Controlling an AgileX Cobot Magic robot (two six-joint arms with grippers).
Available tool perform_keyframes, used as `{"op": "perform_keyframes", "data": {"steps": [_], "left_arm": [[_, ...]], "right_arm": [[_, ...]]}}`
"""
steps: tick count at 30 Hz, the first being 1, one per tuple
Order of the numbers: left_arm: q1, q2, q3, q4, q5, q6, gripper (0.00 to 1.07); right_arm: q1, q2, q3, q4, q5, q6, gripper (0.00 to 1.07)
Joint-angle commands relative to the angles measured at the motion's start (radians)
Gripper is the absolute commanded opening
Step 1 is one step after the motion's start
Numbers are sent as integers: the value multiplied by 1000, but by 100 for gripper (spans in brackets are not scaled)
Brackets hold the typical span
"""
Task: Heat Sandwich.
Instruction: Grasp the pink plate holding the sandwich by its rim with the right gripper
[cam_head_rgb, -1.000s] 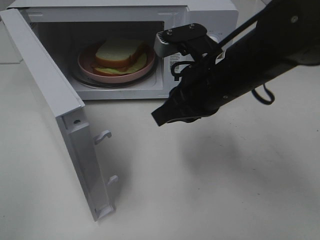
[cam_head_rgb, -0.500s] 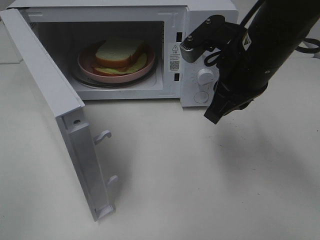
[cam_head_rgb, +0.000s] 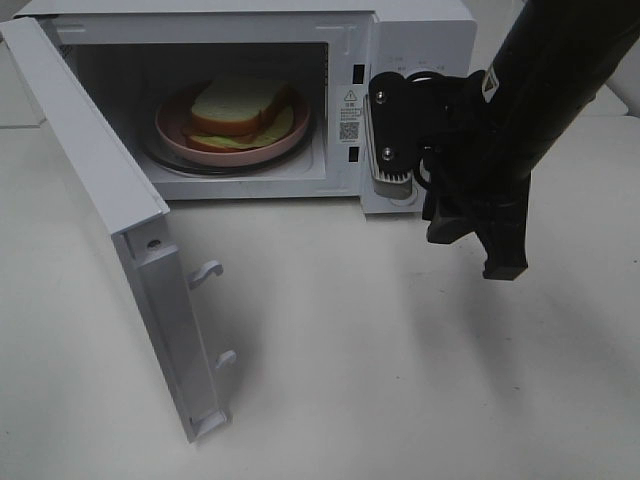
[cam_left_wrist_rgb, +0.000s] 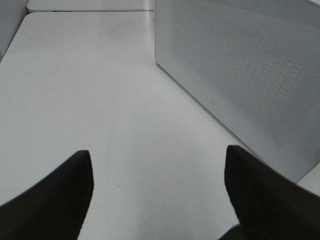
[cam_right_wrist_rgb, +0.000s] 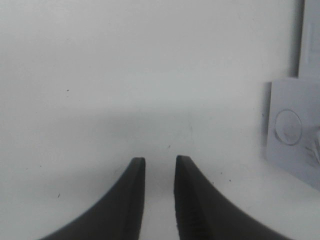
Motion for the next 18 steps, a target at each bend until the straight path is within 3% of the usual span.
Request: {"op": "perform_keyframes", "data": {"steps": [1, 11, 16, 18], "left_arm": [[3, -6, 0, -6, -12, -6, 70], [3, -6, 0, -6, -12, -6, 70], [3, -6, 0, -6, -12, -6, 70], [3, -6, 0, -6, -12, -6, 70]], "right_arm": [[-2, -10, -4, 49, 45, -128, 26], [57, -8, 0, 13, -46, -209, 29], [92, -8, 0, 8, -133, -111, 40], [99, -7, 0, 7, -204, -72, 54]]}}
